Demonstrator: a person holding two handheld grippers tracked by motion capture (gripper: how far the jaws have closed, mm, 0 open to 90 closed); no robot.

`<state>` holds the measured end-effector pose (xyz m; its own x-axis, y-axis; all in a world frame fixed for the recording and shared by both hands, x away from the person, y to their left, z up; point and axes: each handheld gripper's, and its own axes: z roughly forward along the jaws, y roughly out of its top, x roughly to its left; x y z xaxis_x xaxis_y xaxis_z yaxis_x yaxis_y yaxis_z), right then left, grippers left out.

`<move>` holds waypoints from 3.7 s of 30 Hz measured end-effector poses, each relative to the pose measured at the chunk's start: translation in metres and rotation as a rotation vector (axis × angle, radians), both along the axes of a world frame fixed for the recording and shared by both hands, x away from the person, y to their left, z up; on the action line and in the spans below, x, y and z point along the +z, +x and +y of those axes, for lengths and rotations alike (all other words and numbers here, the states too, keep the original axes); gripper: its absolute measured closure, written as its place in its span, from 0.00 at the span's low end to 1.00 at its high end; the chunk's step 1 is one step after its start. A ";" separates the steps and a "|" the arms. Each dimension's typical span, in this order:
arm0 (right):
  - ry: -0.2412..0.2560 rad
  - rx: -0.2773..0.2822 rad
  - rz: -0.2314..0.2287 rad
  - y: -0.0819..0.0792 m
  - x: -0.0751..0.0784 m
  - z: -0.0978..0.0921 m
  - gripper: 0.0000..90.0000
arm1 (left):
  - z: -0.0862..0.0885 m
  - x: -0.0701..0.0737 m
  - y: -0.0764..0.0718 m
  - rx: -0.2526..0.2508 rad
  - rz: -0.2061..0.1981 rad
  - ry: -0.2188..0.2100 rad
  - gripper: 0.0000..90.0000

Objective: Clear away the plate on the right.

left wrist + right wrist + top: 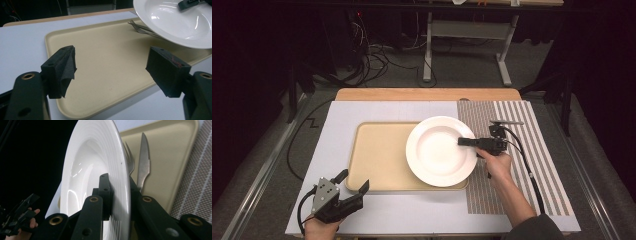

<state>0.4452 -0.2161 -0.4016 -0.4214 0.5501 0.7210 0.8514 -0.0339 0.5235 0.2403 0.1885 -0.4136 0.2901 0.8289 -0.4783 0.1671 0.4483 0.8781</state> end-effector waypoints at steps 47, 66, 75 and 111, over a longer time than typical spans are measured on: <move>-0.097 0.061 0.052 0.021 -0.018 0.107 0.89 | -0.001 0.001 -0.001 -0.015 -0.003 -0.010 0.27; -0.172 0.076 0.036 0.019 -0.024 0.104 0.88 | -0.001 0.000 -0.001 -0.008 -0.001 -0.003 0.27; -0.188 0.081 0.045 0.019 -0.030 0.110 0.86 | -0.001 0.000 0.000 -0.009 0.001 -0.003 0.27; -0.167 0.060 0.052 0.024 -0.034 0.092 0.72 | -0.001 0.000 0.000 -0.008 0.005 -0.004 0.27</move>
<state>0.4697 -0.1240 -0.4357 -0.4217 0.6390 0.6433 0.8752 0.1016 0.4729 0.2404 0.1879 -0.4137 0.2944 0.8247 -0.4830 0.1747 0.4504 0.8755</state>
